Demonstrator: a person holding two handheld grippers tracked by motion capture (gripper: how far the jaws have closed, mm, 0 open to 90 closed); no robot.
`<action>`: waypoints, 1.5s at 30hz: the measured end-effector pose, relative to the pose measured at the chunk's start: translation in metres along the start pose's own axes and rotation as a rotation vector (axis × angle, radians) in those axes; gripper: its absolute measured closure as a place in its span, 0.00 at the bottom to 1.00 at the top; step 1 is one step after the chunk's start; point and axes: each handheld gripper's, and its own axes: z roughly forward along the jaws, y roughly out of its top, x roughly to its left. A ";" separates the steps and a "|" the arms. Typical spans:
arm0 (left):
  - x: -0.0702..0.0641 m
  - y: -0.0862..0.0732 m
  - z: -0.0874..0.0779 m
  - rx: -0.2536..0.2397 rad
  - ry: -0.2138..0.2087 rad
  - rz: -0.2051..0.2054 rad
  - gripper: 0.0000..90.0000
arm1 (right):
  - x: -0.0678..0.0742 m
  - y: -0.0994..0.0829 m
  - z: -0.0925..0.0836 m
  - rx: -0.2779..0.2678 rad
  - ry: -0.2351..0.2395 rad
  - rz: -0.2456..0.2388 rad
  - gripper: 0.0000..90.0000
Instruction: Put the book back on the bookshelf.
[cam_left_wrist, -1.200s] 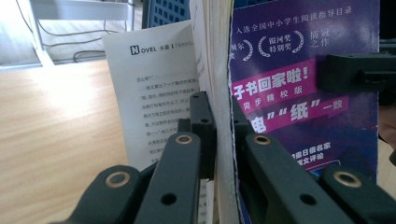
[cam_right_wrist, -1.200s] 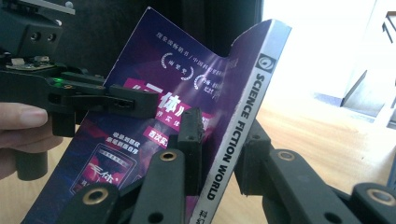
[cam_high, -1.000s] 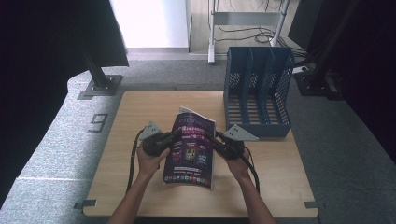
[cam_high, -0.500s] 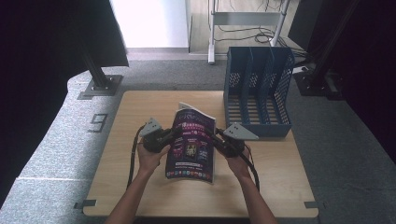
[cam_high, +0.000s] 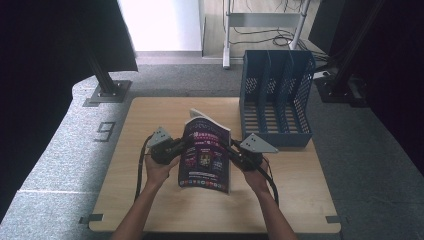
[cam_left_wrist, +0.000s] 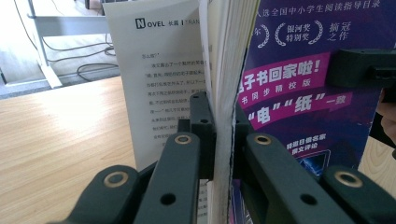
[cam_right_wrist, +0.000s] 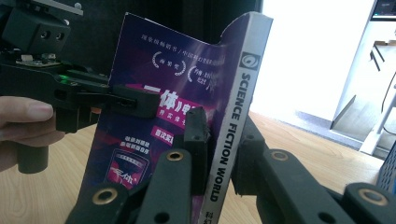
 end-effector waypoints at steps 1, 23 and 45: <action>0.001 0.001 0.001 0.003 0.002 0.002 0.96 | 0.000 0.000 0.000 0.000 0.000 0.000 0.87; 0.001 0.003 -0.002 -0.035 0.002 0.017 0.83 | -0.005 0.002 -0.007 -0.043 0.013 -0.009 0.90; 0.004 0.007 0.005 -0.026 0.030 0.019 0.28 | 0.009 -0.003 -0.024 -0.072 0.061 -0.061 0.90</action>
